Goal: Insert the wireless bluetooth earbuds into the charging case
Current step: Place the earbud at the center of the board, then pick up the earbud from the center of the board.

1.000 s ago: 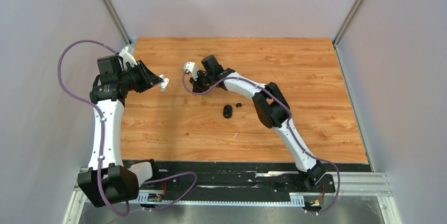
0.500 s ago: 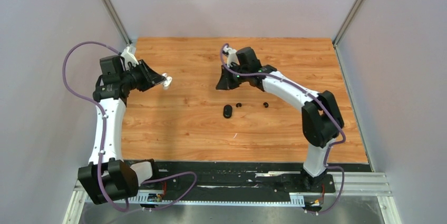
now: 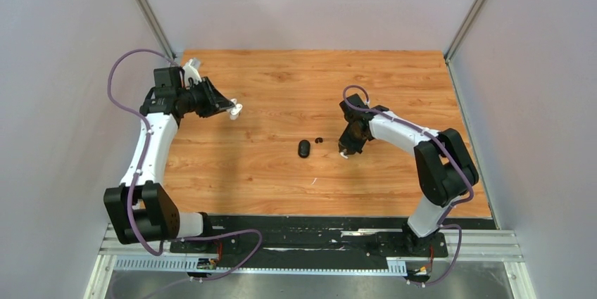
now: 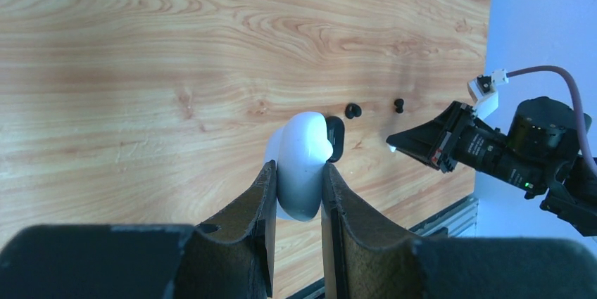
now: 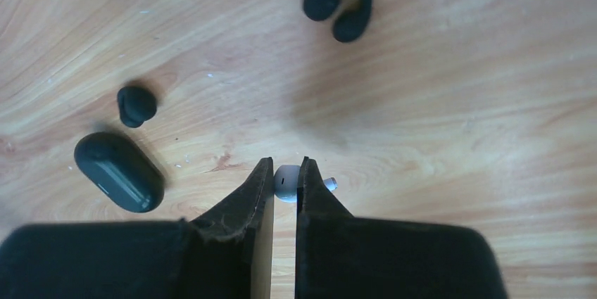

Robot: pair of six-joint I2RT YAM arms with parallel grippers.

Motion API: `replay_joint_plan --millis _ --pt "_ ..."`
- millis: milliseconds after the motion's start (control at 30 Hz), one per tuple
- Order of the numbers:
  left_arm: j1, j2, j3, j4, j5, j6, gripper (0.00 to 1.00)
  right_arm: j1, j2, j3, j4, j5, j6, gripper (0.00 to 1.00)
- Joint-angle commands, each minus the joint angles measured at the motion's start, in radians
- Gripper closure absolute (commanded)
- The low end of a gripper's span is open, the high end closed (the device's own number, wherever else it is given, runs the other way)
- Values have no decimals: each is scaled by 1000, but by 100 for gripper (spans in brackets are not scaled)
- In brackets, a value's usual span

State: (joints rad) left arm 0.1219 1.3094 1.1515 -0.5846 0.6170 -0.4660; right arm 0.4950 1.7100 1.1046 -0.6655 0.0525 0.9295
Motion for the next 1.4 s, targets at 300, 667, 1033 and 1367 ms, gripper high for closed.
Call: replay_joint_plan --millis 300,667,1033,1367 --pt "-59 127 203 -37 -30 74 100 -138 44 108 -108 -144 30 52" --pt "-109 145 247 -7 86 219 100 -330 17 369 -367 -986 -1594 43" --pt "-244 193 342 -225 364 566 100 -333 -22 158 -472 -954 -2952 58" --pt "-254 218 341 -203 341 555 100 -258 177 231 -506 -883 -3114 63"
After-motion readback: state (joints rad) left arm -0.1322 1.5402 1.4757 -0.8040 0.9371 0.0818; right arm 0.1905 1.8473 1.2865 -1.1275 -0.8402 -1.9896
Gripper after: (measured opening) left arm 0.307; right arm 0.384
